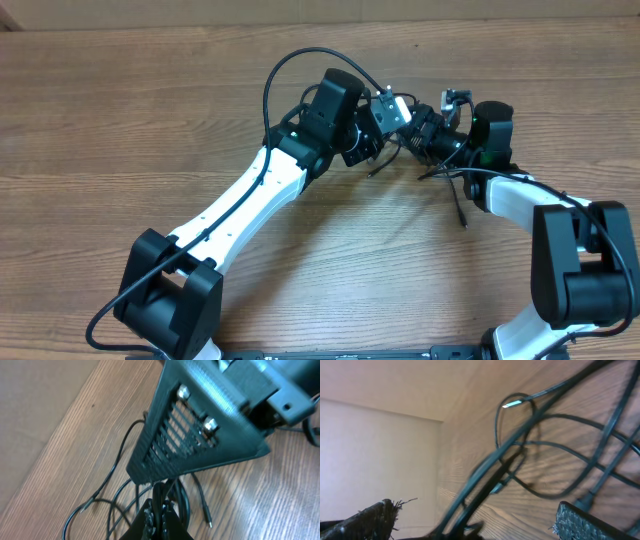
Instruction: Untangle cables
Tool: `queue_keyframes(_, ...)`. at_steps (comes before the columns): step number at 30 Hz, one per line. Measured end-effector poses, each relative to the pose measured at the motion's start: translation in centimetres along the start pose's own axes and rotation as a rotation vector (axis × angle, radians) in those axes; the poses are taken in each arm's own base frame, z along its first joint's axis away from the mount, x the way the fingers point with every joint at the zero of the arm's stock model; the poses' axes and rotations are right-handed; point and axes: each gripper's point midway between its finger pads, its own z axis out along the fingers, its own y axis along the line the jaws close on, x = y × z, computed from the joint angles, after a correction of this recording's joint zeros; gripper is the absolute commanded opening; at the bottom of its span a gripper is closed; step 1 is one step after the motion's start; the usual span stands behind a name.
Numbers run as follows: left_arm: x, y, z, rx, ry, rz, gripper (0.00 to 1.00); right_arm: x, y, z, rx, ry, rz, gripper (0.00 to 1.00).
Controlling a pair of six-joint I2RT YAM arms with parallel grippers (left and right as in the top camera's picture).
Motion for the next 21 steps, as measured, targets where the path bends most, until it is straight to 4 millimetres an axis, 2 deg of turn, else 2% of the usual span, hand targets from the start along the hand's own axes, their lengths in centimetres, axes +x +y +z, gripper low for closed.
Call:
queue_keyframes(4,-0.8,0.1,0.0,0.002,-0.034,0.000,0.10,0.4,-1.9,-0.2,0.077,0.003,0.053,1.00)
queue_keyframes(7,-2.5,0.8,-0.3,-0.021,-0.102,0.009,0.17,1.1,-2.7,-0.3,0.105,0.023,0.072,1.00)
queue_keyframes(9,-3.2,1.0,-0.6,-0.031,-0.128,0.006,0.26,1.4,-2.5,-0.1,0.102,0.033,0.063,1.00)
queue_keyframes(12,-3.9,1.3,-0.9,-0.041,-0.153,0.001,0.26,1.8,-2.3,0.2,0.099,0.046,0.054,1.00)
queue_keyframes(17,-3.9,1.3,-0.9,-0.042,-0.154,0.001,0.29,2.6,-1.9,0.8,0.093,0.068,0.026,1.00)
queue_keyframes(20,-3.3,1.4,-0.9,-0.051,-0.124,-0.010,0.40,2.6,-1.9,0.8,0.093,0.070,0.016,1.00)
queue_keyframes(21,-2.8,1.4,-0.8,-0.050,-0.101,-0.019,0.53,2.6,-1.9,0.8,0.093,0.070,0.013,1.00)
